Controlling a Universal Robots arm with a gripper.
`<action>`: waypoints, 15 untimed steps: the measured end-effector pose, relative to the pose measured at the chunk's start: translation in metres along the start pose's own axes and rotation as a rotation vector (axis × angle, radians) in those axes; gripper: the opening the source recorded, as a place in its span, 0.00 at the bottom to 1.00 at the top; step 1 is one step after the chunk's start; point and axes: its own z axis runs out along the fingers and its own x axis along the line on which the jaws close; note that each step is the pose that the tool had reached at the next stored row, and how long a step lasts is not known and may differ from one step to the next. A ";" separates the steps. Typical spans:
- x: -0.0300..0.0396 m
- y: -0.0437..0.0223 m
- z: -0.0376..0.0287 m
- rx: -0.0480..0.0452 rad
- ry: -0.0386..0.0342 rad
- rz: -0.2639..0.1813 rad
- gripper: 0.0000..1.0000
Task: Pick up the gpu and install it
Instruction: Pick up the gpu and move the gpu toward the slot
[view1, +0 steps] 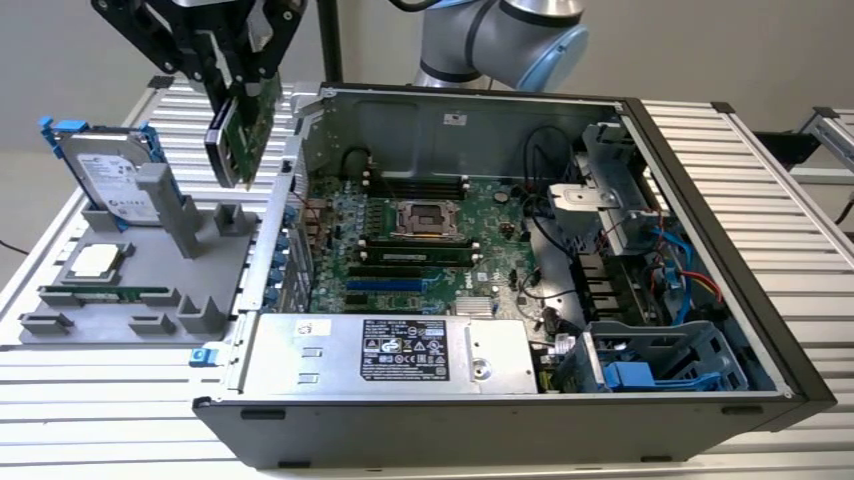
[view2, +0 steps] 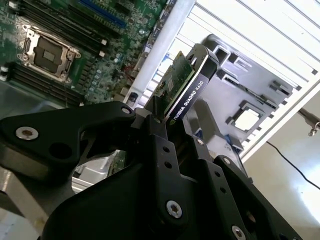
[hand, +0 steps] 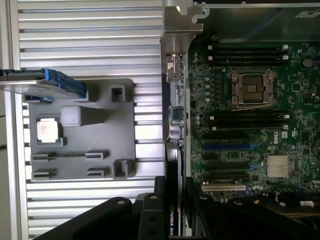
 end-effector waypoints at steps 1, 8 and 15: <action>-0.0013 0.0001 0.0000 0.0000 0.0000 0.000 0.00; -0.0119 0.0010 0.0002 0.0002 0.0003 0.000 0.00; -0.0207 0.0017 0.0004 0.0003 0.0004 0.000 0.00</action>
